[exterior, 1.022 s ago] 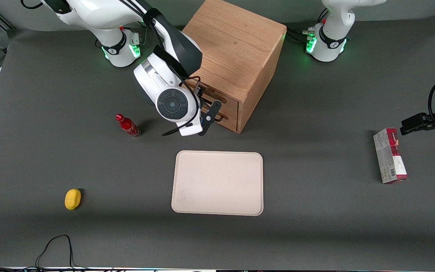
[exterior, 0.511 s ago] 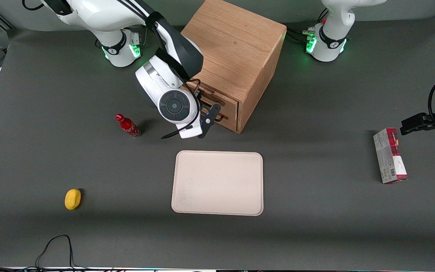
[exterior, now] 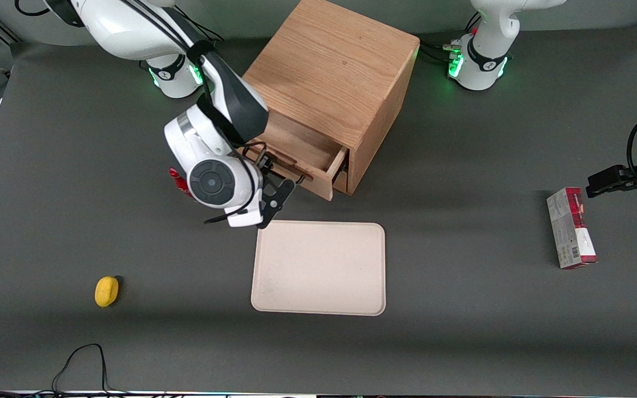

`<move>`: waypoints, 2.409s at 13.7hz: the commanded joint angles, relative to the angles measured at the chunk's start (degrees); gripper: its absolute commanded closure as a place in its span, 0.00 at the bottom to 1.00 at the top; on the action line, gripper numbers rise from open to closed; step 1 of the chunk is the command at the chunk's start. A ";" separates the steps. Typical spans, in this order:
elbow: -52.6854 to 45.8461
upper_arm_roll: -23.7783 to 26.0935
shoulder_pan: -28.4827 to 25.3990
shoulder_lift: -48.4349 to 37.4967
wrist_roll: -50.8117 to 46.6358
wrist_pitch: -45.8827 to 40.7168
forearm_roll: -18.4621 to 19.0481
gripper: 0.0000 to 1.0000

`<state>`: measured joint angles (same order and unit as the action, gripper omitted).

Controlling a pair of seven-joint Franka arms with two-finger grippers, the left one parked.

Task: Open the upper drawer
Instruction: 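Pull the handle with the right gripper, sliding the upper drawer out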

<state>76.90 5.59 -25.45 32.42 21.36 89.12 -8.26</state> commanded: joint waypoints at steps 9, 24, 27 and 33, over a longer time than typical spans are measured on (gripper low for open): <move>-7.72 0.21 5.06 4.84 1.06 1.23 0.43 0.00; -12.46 0.21 9.28 8.01 1.06 6.68 0.52 0.00; -13.09 0.21 10.16 8.18 1.06 7.47 0.52 0.00; -13.26 0.21 11.83 8.27 1.06 8.62 0.52 0.00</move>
<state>65.94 5.49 -14.68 39.39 21.38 97.78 -8.26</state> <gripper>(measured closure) 0.000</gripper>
